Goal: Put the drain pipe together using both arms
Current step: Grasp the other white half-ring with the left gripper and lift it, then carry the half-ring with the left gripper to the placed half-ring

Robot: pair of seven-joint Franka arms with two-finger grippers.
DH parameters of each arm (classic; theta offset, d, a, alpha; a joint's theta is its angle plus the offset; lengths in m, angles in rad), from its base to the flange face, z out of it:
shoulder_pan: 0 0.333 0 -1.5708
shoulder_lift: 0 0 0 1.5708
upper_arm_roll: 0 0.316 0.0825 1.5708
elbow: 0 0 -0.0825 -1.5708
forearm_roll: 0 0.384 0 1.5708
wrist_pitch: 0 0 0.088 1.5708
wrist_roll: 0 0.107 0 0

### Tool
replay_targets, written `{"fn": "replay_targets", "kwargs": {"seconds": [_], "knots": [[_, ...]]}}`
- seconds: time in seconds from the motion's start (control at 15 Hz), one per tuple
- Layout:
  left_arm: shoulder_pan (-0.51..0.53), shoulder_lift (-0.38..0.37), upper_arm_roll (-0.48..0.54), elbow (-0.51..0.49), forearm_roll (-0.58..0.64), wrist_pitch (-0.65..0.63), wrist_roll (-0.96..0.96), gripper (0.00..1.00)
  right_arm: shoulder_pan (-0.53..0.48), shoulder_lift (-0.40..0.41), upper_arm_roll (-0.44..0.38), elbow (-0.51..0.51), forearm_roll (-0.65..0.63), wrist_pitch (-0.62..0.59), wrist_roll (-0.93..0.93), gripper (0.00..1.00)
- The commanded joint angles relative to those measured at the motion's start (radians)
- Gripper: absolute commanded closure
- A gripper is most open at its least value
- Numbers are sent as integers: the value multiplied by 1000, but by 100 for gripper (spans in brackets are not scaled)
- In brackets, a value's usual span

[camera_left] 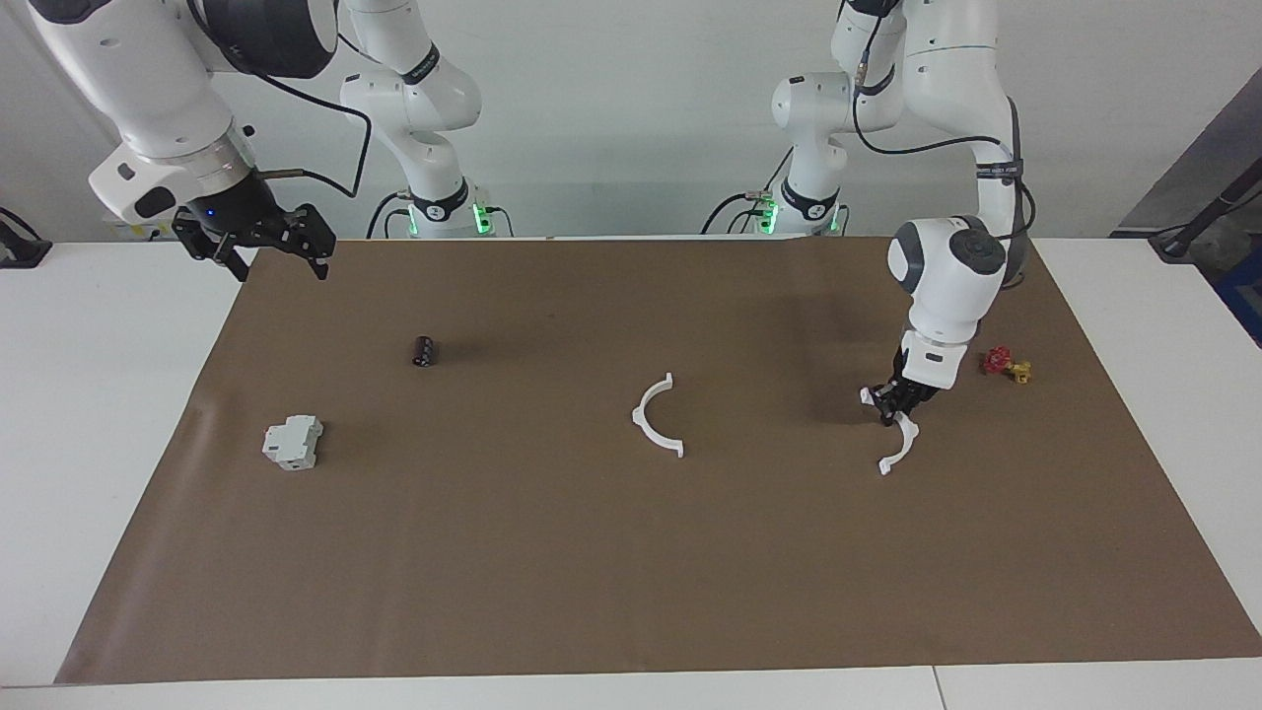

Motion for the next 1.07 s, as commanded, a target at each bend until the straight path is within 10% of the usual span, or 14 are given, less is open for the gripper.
{"fn": "replay_targets", "kwargs": {"seconds": [0.0,1.0], "knots": [[-8,-7,-4,85,5,-136,3,100,-4,-16,3,-9,18,-11,12,0],[-501,119,-9,163,4,-7,-763,100,-4,-16,3,-9,18,-13,12,0]]}}
